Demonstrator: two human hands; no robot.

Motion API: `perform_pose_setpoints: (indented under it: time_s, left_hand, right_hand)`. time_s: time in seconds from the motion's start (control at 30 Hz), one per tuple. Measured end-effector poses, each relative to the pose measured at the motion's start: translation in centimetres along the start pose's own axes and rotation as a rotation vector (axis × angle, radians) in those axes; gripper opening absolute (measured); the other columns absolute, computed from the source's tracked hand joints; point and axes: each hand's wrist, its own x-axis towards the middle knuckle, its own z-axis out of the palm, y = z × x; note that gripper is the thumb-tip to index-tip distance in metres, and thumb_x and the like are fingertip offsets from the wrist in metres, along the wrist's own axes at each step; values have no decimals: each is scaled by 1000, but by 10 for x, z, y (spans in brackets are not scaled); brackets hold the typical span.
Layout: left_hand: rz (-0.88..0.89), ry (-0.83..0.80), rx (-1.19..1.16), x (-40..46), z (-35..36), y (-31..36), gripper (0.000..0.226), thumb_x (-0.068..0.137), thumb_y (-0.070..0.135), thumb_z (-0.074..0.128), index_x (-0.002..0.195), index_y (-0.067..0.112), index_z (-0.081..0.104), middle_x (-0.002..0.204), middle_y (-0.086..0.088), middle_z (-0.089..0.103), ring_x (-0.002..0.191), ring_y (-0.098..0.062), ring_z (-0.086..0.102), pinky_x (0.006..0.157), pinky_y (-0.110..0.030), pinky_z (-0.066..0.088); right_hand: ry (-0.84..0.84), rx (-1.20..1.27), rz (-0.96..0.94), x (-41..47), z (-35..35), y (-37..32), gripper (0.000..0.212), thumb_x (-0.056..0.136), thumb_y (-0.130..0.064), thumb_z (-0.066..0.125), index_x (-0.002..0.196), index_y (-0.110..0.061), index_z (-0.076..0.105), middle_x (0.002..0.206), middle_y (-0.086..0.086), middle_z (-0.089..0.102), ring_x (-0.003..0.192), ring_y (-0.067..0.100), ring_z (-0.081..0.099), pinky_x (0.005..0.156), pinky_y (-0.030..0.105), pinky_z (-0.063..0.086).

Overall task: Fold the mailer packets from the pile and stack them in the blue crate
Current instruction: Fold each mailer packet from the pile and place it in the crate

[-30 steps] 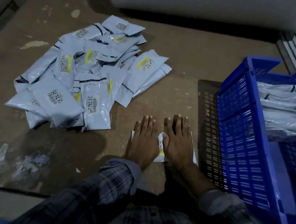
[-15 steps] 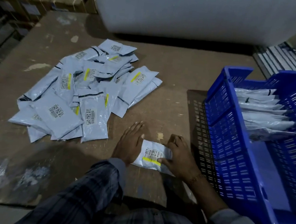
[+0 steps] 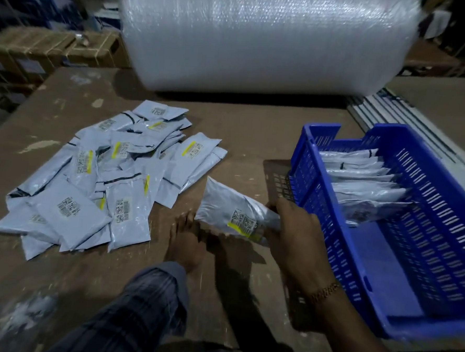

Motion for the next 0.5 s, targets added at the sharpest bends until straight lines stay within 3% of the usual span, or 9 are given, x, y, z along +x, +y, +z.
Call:
perform_pose_setpoints:
  time_s: [0.07, 0.17, 0.27, 0.37, 0.5]
  left_hand:
    - [-12, -66, 165, 4, 4, 12, 78, 105, 53, 28, 170, 18, 1, 177, -9, -9, 162, -35, -12, 128, -57, -8]
    - [-80, -112, 191, 10, 11, 28, 90, 108, 57, 34, 165, 14, -21, 172, -12, -28, 160, -42, -19, 125, -64, -10]
    - [-118, -118, 156, 11, 20, 32, 100, 102, 73, 31, 164, 16, -23, 172, -9, -30, 159, -38, -25, 126, -62, -11]
    - [-176, -71, 146, 15, 29, 25, 115, 84, 93, 11, 167, 17, -17, 175, -6, -22, 161, -32, -21, 127, -58, -9]
    - [-197, -29, 161, 15, 32, 32, 113, 85, 94, 18, 167, 22, -12, 176, -5, -19, 161, -31, -19, 128, -58, -6]
  right_hand:
    - [75, -16, -18, 1, -24, 1, 47, 79, -14, 84, 118, -28, 62, 110, -4, 69, 101, 23, 63, 91, 44, 48]
    - [188, -30, -43, 4, -60, 10, 44, 79, -19, 85, 119, -22, 66, 111, -1, 70, 104, 26, 62, 93, 44, 42]
    - [297, -56, -57, 7, -90, 30, 38, 83, -25, 81, 119, -23, 66, 112, -3, 70, 108, 24, 60, 99, 43, 39]
    - [379, -90, 21, 11, -111, 62, 41, 83, -23, 82, 120, -21, 66, 114, -2, 70, 111, 25, 59, 105, 45, 37]
    - [415, -145, 290, 24, -129, 119, 36, 78, -15, 80, 111, -17, 67, 102, 12, 73, 95, 43, 62, 86, 50, 46]
